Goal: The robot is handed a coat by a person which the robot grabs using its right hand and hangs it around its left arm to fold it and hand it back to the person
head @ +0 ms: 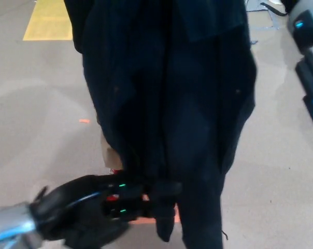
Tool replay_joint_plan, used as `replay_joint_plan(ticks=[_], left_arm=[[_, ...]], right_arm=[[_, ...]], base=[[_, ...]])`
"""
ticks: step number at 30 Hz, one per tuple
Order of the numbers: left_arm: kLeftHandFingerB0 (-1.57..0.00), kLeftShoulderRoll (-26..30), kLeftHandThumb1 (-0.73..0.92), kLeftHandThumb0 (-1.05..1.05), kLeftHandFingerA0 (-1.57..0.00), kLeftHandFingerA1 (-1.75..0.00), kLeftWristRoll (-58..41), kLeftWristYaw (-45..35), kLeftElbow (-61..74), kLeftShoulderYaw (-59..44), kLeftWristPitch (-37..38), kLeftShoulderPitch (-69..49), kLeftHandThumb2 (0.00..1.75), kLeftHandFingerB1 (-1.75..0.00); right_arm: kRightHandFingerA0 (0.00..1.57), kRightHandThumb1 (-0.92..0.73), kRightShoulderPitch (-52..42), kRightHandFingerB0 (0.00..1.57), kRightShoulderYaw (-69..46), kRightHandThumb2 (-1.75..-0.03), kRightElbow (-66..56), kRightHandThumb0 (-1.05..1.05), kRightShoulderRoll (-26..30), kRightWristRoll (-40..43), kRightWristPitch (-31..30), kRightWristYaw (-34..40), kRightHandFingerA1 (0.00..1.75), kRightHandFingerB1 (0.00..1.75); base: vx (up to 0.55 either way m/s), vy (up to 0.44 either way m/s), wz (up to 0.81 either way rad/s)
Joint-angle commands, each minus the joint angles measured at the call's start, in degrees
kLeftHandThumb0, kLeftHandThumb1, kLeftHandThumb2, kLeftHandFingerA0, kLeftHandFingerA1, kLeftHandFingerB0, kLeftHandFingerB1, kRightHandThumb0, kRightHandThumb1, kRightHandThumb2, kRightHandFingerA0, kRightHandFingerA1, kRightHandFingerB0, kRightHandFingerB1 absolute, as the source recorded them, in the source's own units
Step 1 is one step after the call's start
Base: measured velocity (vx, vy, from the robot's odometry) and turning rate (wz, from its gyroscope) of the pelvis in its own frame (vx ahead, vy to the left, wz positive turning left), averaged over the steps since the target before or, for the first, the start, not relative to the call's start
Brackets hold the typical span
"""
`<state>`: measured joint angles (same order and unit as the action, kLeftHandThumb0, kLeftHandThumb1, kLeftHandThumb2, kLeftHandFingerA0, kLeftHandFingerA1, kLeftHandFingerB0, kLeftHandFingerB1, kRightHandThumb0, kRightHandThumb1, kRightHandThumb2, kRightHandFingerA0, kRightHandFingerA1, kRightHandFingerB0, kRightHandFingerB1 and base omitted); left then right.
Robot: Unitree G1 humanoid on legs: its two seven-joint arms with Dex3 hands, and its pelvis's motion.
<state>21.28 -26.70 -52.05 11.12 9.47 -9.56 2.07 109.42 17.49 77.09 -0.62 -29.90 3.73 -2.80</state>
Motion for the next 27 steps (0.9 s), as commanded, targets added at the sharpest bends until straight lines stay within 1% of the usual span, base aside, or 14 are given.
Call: replay_joint_plan(ticks=[1, 2, 5, 6, 7, 8, 9, 10, 11, 13, 16, 22, 23, 27], left_arm=[[0.0, -2.54, 0.51, -0.39, 0.0, -0.48, 4.85, 5.19, -3.46, 4.49, -5.73, 4.54, 1.09, -0.49], [-0.11, -3.63, 0.71, -0.78, -0.16, -0.45, 5.35, 5.95, -4.42, 5.3, -5.84, 5.52, 0.91, -0.43], [-0.14, -6.23, 0.69, -0.76, -0.17, -0.46, 6.0, 7.21, -6.99, 6.78, -5.95, 7.53, 0.91, -0.44], [-0.16, -7.46, 0.83, -0.75, -0.24, -0.37, 6.99, 8.78, -7.83, 7.66, -6.77, 8.7, 0.64, -0.33], [-0.16, -7.81, 0.83, -0.75, -0.24, -0.37, 7.47, 9.34, -8.04, 7.95, -7.04, 9.08, 0.64, -0.33], [-0.16, -9.94, 0.81, -0.75, -0.23, -0.36, 7.49, 11.39, -9.16, 8.37, -9.07, 10.51, 0.64, -0.33], [-0.15, -10.63, 0.82, -0.74, -0.2, -0.35, 7.71, 11.81, -9.8, 8.57, -9.15, 11.08, 0.64, -0.32], [-0.15, -11.84, 0.82, -0.75, -0.19, -0.35, 8.5, 12.47, -11.15, 8.99, -8.87, 12.32, 0.64, -0.32], [-0.15, -12.63, 0.82, -0.75, -0.19, -0.35, 9.23, 13.02, -12.04, 9.3, -8.76, 13.27, 0.64, -0.32], [-0.17, -15.8, 0.8, -0.76, -0.21, -0.37, 10.92, 15.4, -15.2, 9.82, -8.47, 17.03, 0.64, -0.32], [-0.19, -17.84, 0.8, -0.73, -0.23, -0.36, 11.78, 16.19, -18.06, 9.74, -7.46, 19.4, 0.64, -0.32], [-0.24, -22.3, 0.83, -0.68, -0.28, -0.34, 15.35, 20.69, -26.04, 9.84, -8.59, 27.78, 0.65, -0.31], [-0.24, -23.23, 0.85, -0.62, -0.28, -0.33, 15.57, 21.22, -28.29, 9.4, -7.92, 29.27, 0.66, -0.3], [-0.26, -26.46, 0.84, -0.6, -0.26, -0.33, 15.26, 22.71, -36.04, 6.89, -6.05, 33.81, 0.65, -0.32]], right_arm=[[1.16, -0.8, 4.95, 0.89, -1.2, -0.64, -1.65, -0.34, -3.26, 1.93, 2.0, -1.83, 0.78, 0.79], [1.17, -0.78, 5.09, 0.91, -1.15, -0.63, -1.67, -0.3, -3.87, 1.83, 2.11, -1.5, 0.85, 0.9], [1.07, -0.76, 4.56, 0.8, -1.86, -0.62, -1.87, -0.19, -4.5, 2.66, 3.42, -1.72, 0.9, 0.9], [1.11, -0.77, 4.34, 0.84, -2.19, -0.63, -2.0, -0.2, -4.88, 3.03, 4.02, -1.94, 0.9, 0.94], [1.11, -0.77, 4.29, 0.84, -2.27, -0.63, -2.03, -0.2, -4.98, 3.07, 4.23, -2.0, 0.9, 0.94], [1.13, -0.81, 4.28, 0.89, -3.32, -0.64, -2.18, -0.27, -5.59, 4.14, 4.2, -2.87, 0.73, 0.72], [1.12, -0.79, 4.23, 0.9, -3.6, -0.64, -2.23, -0.25, -5.76, 4.29, 4.46, -3.03, 0.79, 0.75], [1.09, -0.74, 4.08, 0.81, -3.73, -0.61, -2.35, -0.2, -5.93, 4.07, 5.45, -2.99, 0.97, 1.13], [1.09, -0.74, 3.96, 0.81, -3.52, -0.61, -2.45, -0.2, -5.97, 3.7, 6.37, -2.76, 0.97, 1.13], [1.09, -0.85, 4.45, 0.89, -5.02, -0.65, -2.64, -0.35, -7.24, 5.21, 4.94, -3.69, 0.78, 0.78], [1.13, -0.86, 4.94, 0.96, -5.49, -0.67, -2.73, -0.37, -7.89, 5.25, 4.59, -4.2, 0.68, 0.69], [1.2, -0.86, 6.71, 0.98, -7.89, -0.66, -3.57, -0.38, -10.32, 7.52, 3.91, -5.43, 0.76, 0.75], [1.17, -0.85, 7.32, 0.89, -8.32, -0.66, -3.84, -0.38, -10.77, 7.78, 3.7, -5.85, 0.69, 0.7], [1.18, -0.85, 8.49, 0.93, -9.68, -0.66, -4.79, -0.41, -11.23, 9.04, 4.45, -7.69, 0.67, 0.71]], base=[[0.0, 0.0, 0.0], [0.0, 0.0, 0.0], [0.0, 0.0, 0.0], [0.0, 0.0, 0.0], [0.0, 0.0, 0.0], [0.0, 0.0, 0.0], [0.0, 0.0, 0.0], [0.0, 0.0, 0.0], [0.0, 0.0, 0.0], [0.0, 0.0, 0.0], [0.0, 0.0, 0.0], [0.0, 0.0, 0.0], [0.0, 0.0, 0.0], [0.0, 0.0, 0.0]])
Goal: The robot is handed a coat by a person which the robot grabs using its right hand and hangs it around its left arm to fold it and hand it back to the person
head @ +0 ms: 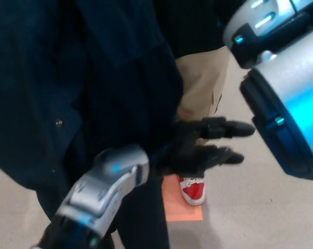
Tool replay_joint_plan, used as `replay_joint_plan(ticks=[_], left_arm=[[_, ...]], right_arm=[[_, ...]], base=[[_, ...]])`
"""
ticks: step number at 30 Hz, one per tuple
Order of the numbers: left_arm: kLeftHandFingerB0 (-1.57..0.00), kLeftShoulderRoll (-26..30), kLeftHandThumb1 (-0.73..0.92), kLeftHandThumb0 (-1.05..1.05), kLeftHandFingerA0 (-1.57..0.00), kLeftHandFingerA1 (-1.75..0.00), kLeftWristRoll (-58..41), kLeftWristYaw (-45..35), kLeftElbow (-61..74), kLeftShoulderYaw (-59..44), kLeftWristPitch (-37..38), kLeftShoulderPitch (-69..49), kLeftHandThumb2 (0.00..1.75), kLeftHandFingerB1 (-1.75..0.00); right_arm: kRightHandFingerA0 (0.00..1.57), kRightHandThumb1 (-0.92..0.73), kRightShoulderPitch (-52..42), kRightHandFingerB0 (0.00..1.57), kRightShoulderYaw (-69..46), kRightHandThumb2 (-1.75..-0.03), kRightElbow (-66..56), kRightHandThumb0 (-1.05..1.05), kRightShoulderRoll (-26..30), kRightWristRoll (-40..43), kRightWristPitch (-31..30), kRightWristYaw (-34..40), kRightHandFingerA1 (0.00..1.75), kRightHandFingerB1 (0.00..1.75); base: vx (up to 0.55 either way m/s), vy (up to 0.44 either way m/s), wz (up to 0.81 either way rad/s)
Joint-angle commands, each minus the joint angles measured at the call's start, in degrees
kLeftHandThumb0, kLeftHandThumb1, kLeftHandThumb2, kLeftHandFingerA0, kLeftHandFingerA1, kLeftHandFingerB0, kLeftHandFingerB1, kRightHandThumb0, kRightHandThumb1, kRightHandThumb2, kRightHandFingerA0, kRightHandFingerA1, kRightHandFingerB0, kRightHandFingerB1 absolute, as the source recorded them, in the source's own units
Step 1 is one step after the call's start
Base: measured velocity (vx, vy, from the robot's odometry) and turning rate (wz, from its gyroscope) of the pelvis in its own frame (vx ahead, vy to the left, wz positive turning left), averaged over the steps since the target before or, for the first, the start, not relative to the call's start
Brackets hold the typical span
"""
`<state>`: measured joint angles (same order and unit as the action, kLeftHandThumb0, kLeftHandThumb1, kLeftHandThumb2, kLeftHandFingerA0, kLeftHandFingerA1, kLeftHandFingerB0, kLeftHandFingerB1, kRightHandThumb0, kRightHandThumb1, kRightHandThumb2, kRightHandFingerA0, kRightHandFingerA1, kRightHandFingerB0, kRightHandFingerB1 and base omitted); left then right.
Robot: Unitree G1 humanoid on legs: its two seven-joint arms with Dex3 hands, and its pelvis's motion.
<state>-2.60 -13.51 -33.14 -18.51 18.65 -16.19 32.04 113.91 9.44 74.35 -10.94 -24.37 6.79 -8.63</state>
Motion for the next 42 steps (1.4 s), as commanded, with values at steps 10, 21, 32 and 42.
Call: replay_joint_plan(ticks=[10, 21, 32, 42], left_arm=[[-0.11, -2.11, 0.69, -0.85, -0.09, -0.44, 8.06, 11.02, -31.27, -6.38, 11.44, 17.16, 1.02, -0.42], [-0.04, 5.85, 0.67, -0.79, -0.07, -0.43, 10.51, 16.78, -44.97, -13.44, 19.53, 24.84, 1.04, -0.38], [-0.13, 15.28, 0.89, -0.75, -0.12, -0.28, 9.65, 16.27, -49.19, -20.23, 22.2, 27.1, 0.68, -0.27], [-0.03, 18.77, 0.67, -0.75, -0.05, -0.44, 8.56, 14.15, -49.35, -24.29, 22.22, 27.58, 1.01, -0.35]], right_arm=[[1.21, -0.85, 5.66, 0.98, -6.43, -0.66, -7.18, -0.39, -0.09, 9.45, 1.76, -6.94, 0.79, 0.79], [1.21, -0.87, 4.35, 1.11, -9.96, -0.67, -19.32, -0.4, 6.76, 12.8, -4.46, -12.21, 0.68, 0.81], [1.3, -0.9, -6.85, 1.19, -11.22, -0.67, -35.51, -0.38, 16.04, 18.0, -9.99, -20.38, 0.74, 0.89], [1.21, -0.73, -27.74, 1.11, -12.66, -1.1, -57.87, -0.35, 26.16, 20.13, -20.82, -22.92, 0.99, 1.06]], base=[[0.0, 0.0, 0.0], [0.0, 0.0, 0.0], [0.0, 0.0, 0.0], [0.0, 0.0, 0.0]])
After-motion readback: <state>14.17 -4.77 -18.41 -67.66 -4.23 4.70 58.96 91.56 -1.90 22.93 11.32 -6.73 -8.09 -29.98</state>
